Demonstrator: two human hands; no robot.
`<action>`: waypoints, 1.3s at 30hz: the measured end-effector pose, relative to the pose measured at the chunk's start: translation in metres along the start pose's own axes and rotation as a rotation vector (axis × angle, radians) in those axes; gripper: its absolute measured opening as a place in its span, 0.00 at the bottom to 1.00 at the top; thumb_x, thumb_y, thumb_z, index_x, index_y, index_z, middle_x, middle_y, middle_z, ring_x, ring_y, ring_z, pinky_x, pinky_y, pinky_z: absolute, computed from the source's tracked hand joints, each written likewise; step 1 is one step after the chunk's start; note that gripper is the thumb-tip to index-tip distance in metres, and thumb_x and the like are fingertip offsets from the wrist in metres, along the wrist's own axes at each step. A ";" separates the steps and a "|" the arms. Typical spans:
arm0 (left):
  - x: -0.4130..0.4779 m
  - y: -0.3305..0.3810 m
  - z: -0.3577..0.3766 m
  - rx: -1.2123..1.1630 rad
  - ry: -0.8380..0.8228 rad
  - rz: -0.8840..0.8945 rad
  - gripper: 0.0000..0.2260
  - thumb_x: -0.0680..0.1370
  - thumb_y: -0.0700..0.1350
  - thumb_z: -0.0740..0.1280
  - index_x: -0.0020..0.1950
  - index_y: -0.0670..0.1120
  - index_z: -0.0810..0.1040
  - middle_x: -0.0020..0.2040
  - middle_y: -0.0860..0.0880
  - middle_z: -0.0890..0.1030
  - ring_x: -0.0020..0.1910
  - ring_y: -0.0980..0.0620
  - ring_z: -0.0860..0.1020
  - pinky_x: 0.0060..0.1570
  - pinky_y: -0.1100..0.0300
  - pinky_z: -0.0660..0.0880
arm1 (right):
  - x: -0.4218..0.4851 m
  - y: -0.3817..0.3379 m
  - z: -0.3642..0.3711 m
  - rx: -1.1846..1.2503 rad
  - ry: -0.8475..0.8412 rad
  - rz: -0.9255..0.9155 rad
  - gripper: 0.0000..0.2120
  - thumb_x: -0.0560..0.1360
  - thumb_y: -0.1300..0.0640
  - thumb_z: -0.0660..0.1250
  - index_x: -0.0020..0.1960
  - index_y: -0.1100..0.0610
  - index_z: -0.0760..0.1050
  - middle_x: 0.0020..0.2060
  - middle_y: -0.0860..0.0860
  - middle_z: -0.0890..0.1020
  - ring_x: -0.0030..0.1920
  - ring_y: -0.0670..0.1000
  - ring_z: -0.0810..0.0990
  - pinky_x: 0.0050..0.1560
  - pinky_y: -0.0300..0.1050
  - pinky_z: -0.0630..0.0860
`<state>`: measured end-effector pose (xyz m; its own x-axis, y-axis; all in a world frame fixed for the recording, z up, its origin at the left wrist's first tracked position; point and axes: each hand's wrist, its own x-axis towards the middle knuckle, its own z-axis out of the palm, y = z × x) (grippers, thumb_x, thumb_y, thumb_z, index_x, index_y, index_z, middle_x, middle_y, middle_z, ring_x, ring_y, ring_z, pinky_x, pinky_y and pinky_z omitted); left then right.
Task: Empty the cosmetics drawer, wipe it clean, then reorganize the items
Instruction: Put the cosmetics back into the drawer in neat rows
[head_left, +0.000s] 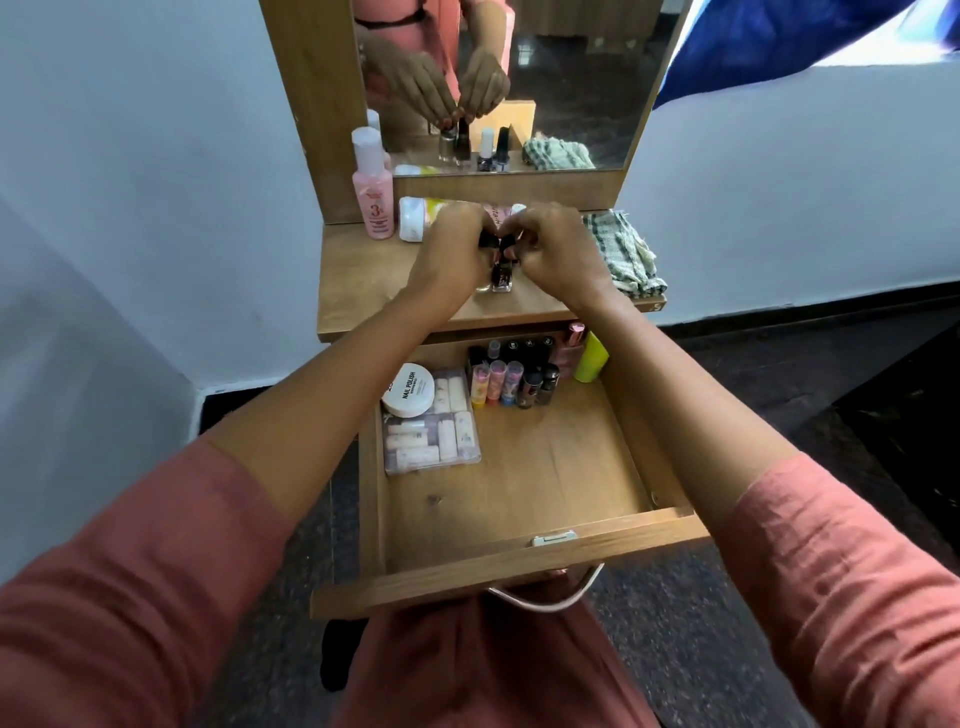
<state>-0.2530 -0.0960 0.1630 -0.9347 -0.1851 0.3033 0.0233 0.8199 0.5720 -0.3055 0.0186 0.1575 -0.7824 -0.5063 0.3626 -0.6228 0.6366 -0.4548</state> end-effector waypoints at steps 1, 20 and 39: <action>-0.003 0.002 0.000 0.001 -0.014 -0.012 0.11 0.73 0.32 0.63 0.52 0.37 0.81 0.47 0.40 0.81 0.47 0.45 0.79 0.49 0.54 0.76 | -0.005 0.000 -0.003 0.039 -0.006 0.003 0.15 0.68 0.70 0.61 0.51 0.62 0.80 0.46 0.59 0.83 0.47 0.57 0.79 0.48 0.51 0.76; -0.053 0.048 0.080 -0.046 -0.274 -0.002 0.11 0.72 0.37 0.69 0.55 0.39 0.79 0.52 0.39 0.81 0.53 0.43 0.78 0.51 0.55 0.73 | -0.105 0.063 -0.020 0.052 -0.007 0.167 0.16 0.65 0.73 0.61 0.48 0.65 0.81 0.45 0.62 0.82 0.45 0.57 0.80 0.46 0.36 0.73; -0.055 0.035 0.122 0.424 -0.292 0.114 0.10 0.77 0.40 0.61 0.56 0.38 0.77 0.56 0.40 0.78 0.58 0.41 0.71 0.54 0.52 0.69 | -0.116 0.078 0.011 -0.157 -0.242 0.312 0.14 0.72 0.67 0.60 0.54 0.60 0.79 0.53 0.59 0.78 0.57 0.61 0.75 0.52 0.54 0.73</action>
<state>-0.2441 0.0089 0.0737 -0.9959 0.0274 0.0861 0.0419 0.9844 0.1709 -0.2631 0.1206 0.0707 -0.9226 -0.3854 0.0175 -0.3632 0.8522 -0.3767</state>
